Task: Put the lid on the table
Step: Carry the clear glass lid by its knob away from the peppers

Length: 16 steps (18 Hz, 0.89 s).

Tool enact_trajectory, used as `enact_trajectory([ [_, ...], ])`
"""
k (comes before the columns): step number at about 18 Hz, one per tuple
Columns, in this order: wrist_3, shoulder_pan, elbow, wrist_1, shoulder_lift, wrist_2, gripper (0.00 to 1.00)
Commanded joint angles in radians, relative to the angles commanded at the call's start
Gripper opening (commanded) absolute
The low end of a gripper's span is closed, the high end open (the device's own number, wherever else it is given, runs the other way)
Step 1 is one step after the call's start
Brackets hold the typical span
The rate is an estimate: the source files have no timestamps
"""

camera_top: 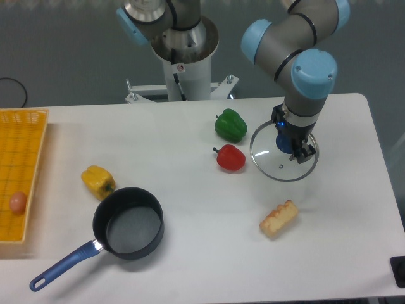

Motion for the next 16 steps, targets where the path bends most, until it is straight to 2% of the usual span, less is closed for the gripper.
enact_trajectory([
  [9,0.003,0.015,-0.008,0.003,0.002,-0.005,0.65],
  [16,0.136,0.061,-0.009,0.014,-0.024,-0.002,0.65],
])
